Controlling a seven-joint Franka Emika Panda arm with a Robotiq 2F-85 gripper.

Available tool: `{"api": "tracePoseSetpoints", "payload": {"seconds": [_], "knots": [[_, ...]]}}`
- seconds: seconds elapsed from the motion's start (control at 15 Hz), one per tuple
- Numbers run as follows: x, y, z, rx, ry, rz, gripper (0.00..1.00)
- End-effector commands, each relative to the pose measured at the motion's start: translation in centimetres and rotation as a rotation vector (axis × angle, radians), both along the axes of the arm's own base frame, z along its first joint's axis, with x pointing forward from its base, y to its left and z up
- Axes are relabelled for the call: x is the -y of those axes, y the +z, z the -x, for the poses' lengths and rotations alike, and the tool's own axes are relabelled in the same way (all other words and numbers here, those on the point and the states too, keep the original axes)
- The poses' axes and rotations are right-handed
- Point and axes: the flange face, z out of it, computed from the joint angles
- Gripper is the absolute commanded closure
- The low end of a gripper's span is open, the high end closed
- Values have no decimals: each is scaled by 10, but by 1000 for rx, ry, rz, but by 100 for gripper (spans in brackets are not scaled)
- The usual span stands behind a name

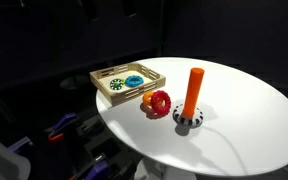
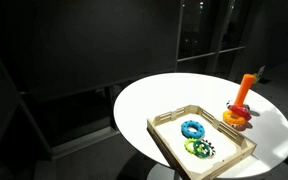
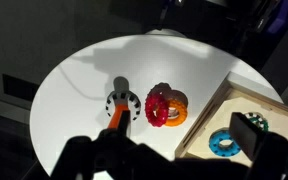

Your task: Move the blue ring from the tray to the table

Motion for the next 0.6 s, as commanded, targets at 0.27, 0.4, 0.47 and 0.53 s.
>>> {"api": "tracePoseSetpoints", "payload": {"seconds": [0.27, 0.4, 0.47, 0.53], "knots": [[0, 1, 0, -1, 0, 0, 0], [-2, 3, -6, 3, -9, -6, 0], [-4, 4, -9, 4, -8, -7, 0], [-7, 5, -14, 5, -5, -10, 0]]}}
